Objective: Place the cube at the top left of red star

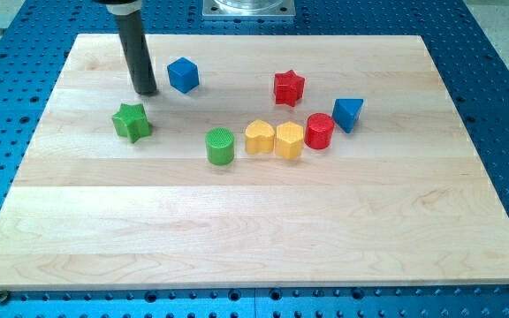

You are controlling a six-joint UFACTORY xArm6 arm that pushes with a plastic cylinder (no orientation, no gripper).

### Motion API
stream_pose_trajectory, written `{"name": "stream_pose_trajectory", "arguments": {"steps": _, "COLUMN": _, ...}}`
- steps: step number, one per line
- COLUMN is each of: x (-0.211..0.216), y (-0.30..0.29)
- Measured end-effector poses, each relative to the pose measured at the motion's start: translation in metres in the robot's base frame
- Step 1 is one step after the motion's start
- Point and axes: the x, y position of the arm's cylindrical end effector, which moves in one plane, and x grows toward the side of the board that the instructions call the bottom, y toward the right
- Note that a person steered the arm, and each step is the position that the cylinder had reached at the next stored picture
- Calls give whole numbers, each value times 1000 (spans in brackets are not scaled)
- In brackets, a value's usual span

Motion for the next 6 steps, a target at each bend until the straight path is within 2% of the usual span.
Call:
{"name": "stream_pose_trajectory", "arguments": {"steps": 1, "x": -11, "y": 82}}
{"name": "stream_pose_trajectory", "arguments": {"steps": 2, "x": -27, "y": 119}}
{"name": "stream_pose_trajectory", "arguments": {"steps": 4, "x": -36, "y": 121}}
{"name": "stream_pose_trajectory", "arguments": {"steps": 5, "x": -28, "y": 96}}
{"name": "stream_pose_trajectory", "arguments": {"steps": 6, "x": -26, "y": 119}}
